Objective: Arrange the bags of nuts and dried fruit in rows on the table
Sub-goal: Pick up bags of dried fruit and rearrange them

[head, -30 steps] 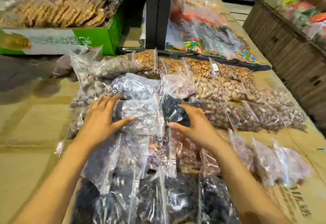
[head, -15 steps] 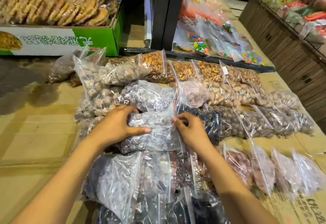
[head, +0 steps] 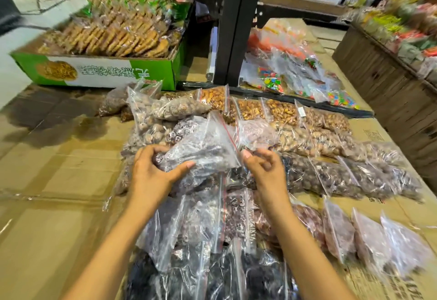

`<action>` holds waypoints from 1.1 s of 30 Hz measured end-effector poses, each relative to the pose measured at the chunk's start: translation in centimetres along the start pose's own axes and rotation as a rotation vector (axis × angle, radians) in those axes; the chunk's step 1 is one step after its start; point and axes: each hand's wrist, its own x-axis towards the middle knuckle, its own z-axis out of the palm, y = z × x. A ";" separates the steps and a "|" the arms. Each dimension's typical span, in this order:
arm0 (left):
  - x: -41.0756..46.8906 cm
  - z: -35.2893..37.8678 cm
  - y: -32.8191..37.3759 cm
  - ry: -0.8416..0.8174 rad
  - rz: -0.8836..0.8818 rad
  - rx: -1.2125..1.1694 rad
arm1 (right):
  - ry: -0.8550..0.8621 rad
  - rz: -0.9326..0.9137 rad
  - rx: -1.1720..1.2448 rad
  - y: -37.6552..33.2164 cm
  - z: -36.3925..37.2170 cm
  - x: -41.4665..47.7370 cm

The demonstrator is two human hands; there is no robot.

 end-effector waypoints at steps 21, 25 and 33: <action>6.2 -16.8 -5.3 -0.725 -0.127 -0.484 | 0.546 -0.079 0.480 2.6 28.4 -8.6; 8.5 -18.1 -7.6 -0.903 -0.060 -0.396 | 0.708 0.006 0.564 3.2 30.4 -11.1; 11.7 -11.3 -7.3 -0.999 0.562 0.170 | 0.891 -0.056 0.470 4.3 27.2 -14.5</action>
